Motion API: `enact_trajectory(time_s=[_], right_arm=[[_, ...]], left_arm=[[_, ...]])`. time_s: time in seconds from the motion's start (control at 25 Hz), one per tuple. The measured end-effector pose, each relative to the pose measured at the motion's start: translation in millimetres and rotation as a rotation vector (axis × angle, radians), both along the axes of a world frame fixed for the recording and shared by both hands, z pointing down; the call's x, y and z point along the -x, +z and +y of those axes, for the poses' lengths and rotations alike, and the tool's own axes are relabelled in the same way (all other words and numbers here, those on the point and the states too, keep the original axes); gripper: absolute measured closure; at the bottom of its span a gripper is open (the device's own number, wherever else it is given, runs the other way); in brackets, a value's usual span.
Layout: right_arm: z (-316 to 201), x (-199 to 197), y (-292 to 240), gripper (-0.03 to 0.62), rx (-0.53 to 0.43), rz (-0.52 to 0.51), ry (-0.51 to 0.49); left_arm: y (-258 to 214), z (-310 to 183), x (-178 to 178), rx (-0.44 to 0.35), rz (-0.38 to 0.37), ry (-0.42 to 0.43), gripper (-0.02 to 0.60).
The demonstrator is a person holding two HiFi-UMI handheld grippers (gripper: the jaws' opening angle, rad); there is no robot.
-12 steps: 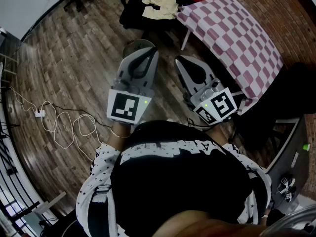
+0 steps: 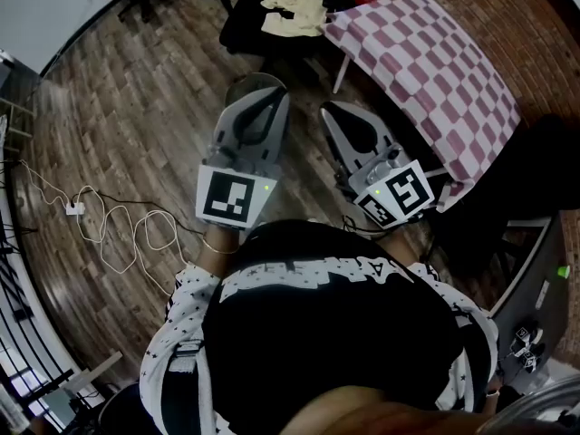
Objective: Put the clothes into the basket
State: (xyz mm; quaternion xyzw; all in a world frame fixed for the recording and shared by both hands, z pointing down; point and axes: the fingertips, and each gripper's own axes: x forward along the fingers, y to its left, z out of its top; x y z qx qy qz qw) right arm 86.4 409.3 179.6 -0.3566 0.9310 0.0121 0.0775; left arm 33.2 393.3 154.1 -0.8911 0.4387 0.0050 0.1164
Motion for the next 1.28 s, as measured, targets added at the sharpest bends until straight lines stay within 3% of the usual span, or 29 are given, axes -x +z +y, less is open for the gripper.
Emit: enact_trajectory(time_s=[0.48,1.28], right_arm=[[1,-14,-1,0.562,-0.001,-0.019,0.008],[2,-69,0,0.562,-0.017,-0.029,-0.006]], left_arm=[[-1,5,-8,0.018,0.020,-0.003,0.566],[0,9,-58,-0.002,-0.008,-0.023,0.566]])
